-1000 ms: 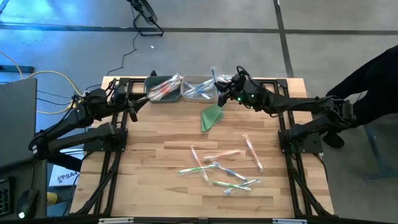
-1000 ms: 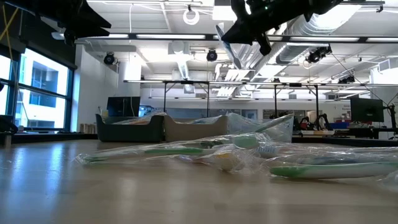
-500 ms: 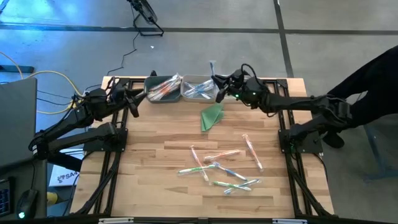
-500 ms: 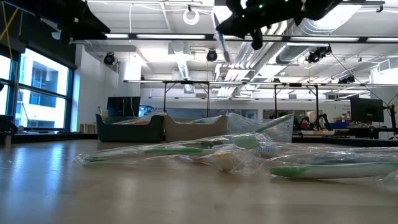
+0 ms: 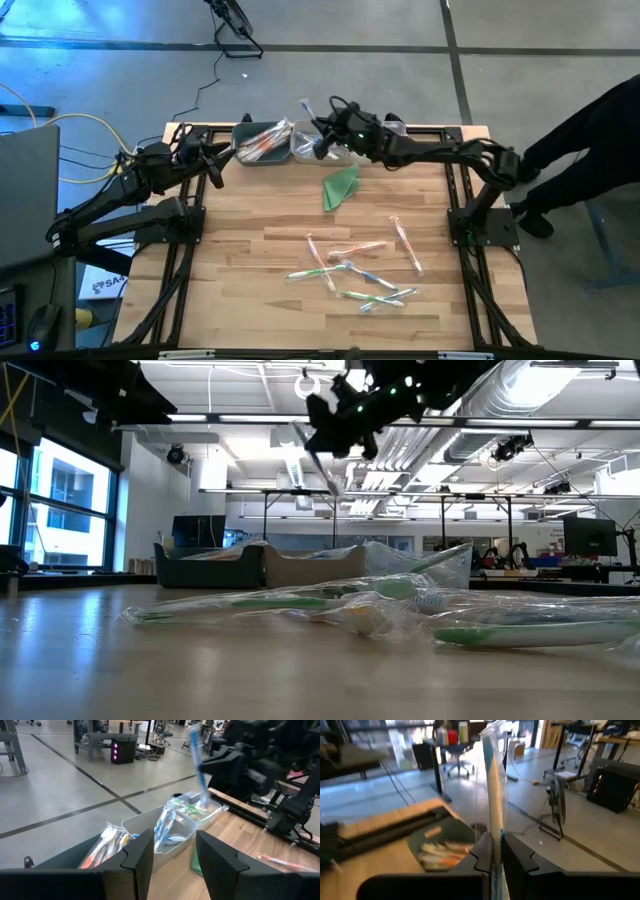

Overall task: Pick & Place Toothbrushes
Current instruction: Put the blue toothbrush into the gray bin

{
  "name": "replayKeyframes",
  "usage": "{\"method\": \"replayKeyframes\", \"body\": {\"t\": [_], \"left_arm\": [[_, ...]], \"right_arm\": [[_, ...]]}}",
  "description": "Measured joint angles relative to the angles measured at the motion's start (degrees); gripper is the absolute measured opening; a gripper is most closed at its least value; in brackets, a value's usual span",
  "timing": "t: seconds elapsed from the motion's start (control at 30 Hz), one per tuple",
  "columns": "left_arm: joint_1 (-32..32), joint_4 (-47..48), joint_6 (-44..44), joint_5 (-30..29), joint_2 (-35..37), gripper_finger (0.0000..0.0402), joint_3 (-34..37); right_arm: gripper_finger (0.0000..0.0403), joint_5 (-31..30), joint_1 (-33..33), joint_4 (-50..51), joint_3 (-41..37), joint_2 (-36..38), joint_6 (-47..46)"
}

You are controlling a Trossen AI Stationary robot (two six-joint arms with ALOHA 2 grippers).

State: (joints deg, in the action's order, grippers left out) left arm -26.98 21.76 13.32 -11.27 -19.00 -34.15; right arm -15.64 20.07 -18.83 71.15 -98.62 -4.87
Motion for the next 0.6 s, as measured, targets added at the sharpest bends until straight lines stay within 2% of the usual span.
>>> {"method": "replayKeyframes", "body": {"t": [0.17,0.37,0.6], "left_arm": [[0.0,1.9,0.0,0.0,0.0,0.0143,0.0],[0.0,2.9,0.0,0.0,0.0,0.0143,0.0],[0.0,2.9,0.0,0.0,0.0,0.0143,0.0]], "right_arm": [[0.0015,2.5,2.8,1.9,3.2,-4.8,0.6],[0.0015,2.9,5.9,3.8,3.3,-8.1,0.3],[0.0015,7.6,8.9,5.2,3.3,-10.9,0.2]]}}
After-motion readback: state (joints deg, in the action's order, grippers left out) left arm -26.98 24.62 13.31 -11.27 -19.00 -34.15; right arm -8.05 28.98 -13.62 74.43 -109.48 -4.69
